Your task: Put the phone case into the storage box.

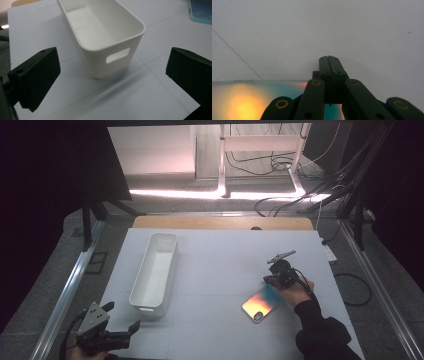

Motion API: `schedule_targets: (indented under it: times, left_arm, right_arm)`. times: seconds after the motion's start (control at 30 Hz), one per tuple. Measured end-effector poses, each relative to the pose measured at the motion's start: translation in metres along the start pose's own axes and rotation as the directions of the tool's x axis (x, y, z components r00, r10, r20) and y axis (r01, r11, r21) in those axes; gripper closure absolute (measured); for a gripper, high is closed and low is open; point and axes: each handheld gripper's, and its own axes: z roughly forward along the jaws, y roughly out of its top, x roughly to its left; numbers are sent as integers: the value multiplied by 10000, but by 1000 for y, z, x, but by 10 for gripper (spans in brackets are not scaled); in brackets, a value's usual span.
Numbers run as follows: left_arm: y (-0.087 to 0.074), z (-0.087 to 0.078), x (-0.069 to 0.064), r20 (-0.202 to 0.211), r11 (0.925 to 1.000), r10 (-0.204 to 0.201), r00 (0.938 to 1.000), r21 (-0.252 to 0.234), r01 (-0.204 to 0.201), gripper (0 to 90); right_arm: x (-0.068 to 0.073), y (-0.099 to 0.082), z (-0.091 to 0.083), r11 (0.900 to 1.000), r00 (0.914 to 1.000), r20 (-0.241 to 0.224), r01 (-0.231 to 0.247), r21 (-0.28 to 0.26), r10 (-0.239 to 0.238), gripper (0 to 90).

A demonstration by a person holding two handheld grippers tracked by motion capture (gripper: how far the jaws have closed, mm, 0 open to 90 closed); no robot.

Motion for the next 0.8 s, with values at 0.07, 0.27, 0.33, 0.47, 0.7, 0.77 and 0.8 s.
schedule_targets:
  times: [0.07,0.27,0.33,0.47,0.7,0.77,0.8]
  left_arm:
    - [0,0,0,-5,10000,14,10000,5,-14,1]
    - [0,0,0,-3,10000,46,10000,13,-46,1]
    - [1,1,0,-16,10000,58,10000,15,-58,1]
    - [1,1,-1,-25,10000,62,10000,23,-62,1]
    - [1,1,-1,-35,10000,63,10000,24,-63,1]
    - [1,1,-1,-32,10000,64,10000,28,-64,1]
    - [1,1,-1,-32,10000,61,10000,35,-61,1]
  right_arm:
    - [-1,-6,-5,9999,9999,-43,-107,77,107,896]
    - [-3,-22,-16,9993,9994,-129,-317,193,320,896]
    - [-5,-28,-19,9990,9990,-155,-406,177,409,896]
    - [-4,-39,-27,9985,9987,-139,-484,271,488,896]
    - [-2,-57,-41,9981,9987,-36,-504,352,506,896]
    - [0,-59,-48,9993,9993,-80,-359,93,360,896]
    - [3,-59,-51,9996,9995,-136,-288,-12,288,896]
